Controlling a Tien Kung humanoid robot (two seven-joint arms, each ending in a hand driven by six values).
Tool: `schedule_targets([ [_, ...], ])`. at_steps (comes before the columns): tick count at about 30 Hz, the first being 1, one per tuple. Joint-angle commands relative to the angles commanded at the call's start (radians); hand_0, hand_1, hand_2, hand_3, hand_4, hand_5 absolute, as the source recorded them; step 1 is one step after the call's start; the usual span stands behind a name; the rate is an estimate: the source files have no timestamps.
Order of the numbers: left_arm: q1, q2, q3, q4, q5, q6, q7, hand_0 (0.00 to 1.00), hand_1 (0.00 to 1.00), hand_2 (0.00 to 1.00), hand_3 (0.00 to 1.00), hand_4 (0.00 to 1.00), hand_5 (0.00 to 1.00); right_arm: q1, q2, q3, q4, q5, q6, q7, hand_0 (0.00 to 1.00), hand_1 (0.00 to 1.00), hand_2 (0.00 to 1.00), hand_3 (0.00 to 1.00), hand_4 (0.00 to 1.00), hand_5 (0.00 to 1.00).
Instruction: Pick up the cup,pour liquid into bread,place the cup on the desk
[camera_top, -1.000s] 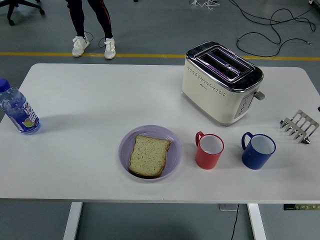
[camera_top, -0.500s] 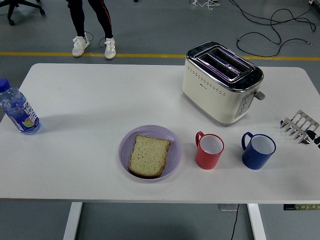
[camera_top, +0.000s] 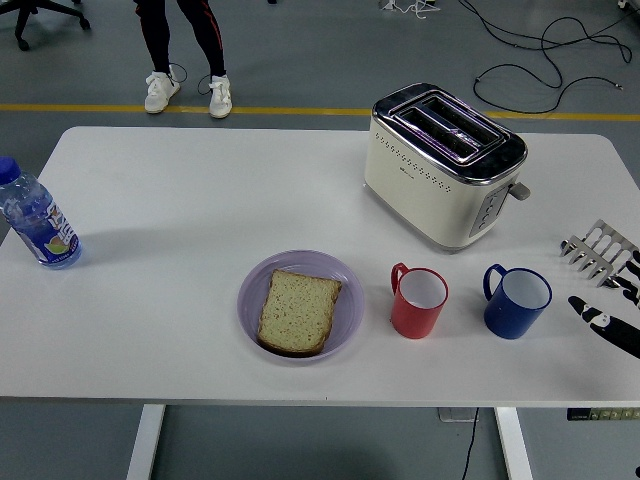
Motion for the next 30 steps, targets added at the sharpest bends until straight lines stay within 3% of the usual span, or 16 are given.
schedule_targets([
  [9,-0.002,0.0,0.009,0.0,-0.006,-0.001,0.0,0.656,0.688,0.706,0.591,0.307,0.879,0.043,0.022,-0.082,-0.074,-0.014,-0.023,0.039,0.917,0.866,0.957,0.998,0.998,0.137],
  [14,-0.004,0.0,0.01,0.0,-0.012,-0.001,0.0,0.656,0.688,0.706,0.591,0.307,0.88,0.048,0.028,-0.131,-0.078,-0.006,-0.019,0.047,0.919,0.867,0.956,0.998,0.998,0.137],
  [23,-0.005,0.0,0.012,0.0,-0.015,-0.003,0.0,0.656,0.688,0.706,0.591,0.306,0.879,0.065,0.034,-0.171,-0.098,0.009,-0.028,0.059,0.923,0.867,0.956,0.998,0.998,0.136],
  [30,-0.005,0.0,0.011,0.0,-0.011,-0.004,0.001,0.656,0.688,0.706,0.591,0.306,0.878,0.117,0.063,-0.188,-0.161,0.037,-0.037,0.069,0.927,0.867,0.954,0.998,0.998,0.129],
])
